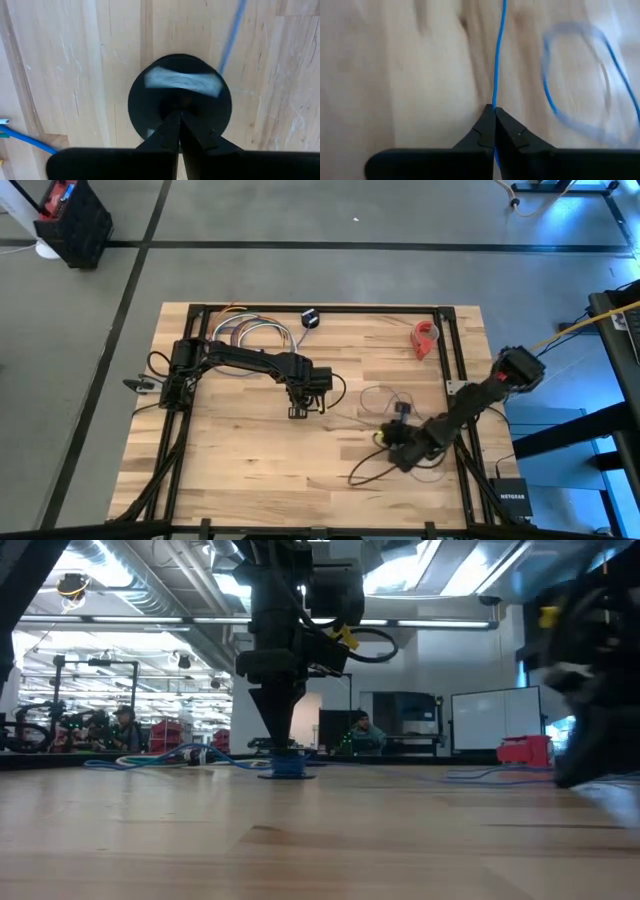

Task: Coil cords
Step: Put the spool with the coiled wire on the table

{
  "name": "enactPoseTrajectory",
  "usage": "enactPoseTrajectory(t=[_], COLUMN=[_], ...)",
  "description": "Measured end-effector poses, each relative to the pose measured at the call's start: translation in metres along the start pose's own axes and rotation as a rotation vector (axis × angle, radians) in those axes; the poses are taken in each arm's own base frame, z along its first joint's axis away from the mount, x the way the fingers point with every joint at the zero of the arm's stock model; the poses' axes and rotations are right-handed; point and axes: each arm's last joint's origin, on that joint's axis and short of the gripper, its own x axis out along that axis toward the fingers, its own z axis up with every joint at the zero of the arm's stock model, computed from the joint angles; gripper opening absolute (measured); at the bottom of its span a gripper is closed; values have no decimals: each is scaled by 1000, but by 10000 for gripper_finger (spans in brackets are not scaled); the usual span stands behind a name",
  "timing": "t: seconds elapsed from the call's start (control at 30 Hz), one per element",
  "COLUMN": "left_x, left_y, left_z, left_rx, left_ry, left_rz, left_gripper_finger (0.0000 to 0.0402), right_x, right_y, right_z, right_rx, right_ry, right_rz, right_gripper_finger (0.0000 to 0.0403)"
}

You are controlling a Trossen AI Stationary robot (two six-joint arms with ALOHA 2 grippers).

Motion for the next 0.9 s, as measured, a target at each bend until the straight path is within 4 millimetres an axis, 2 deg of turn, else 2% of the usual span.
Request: enactPoseTrajectory(t=[0.2, 0.37, 0.47, 0.57, 0.77, 0.9], left_x=[0, 0, 0, 0, 0, 0], left_y=[0, 0, 0, 0, 0, 0], left_z=[0, 0, 0, 0, 0, 0], left_rx=[0, 0, -1, -7, -8, -8], left_ry=[1, 1, 1, 1, 1, 0], left_rz=[0, 0, 0, 0, 0, 0], left_gripper_finger=[4, 4, 4, 4, 4, 4], right_x=[-25, -38, -41, -47, -64, -60], right_y=[-25, -34, -30, -27, -25, -27], right_z=[-32, -37, -28, -12, 22, 47], right_rx=[131, 273, 349, 368, 317, 237], right_ry=[123, 167, 118, 79, -28, -201], right_rz=[-53, -53, 13, 49, 78, 42], right_gripper_finger=[3, 4, 10, 38, 139, 197])
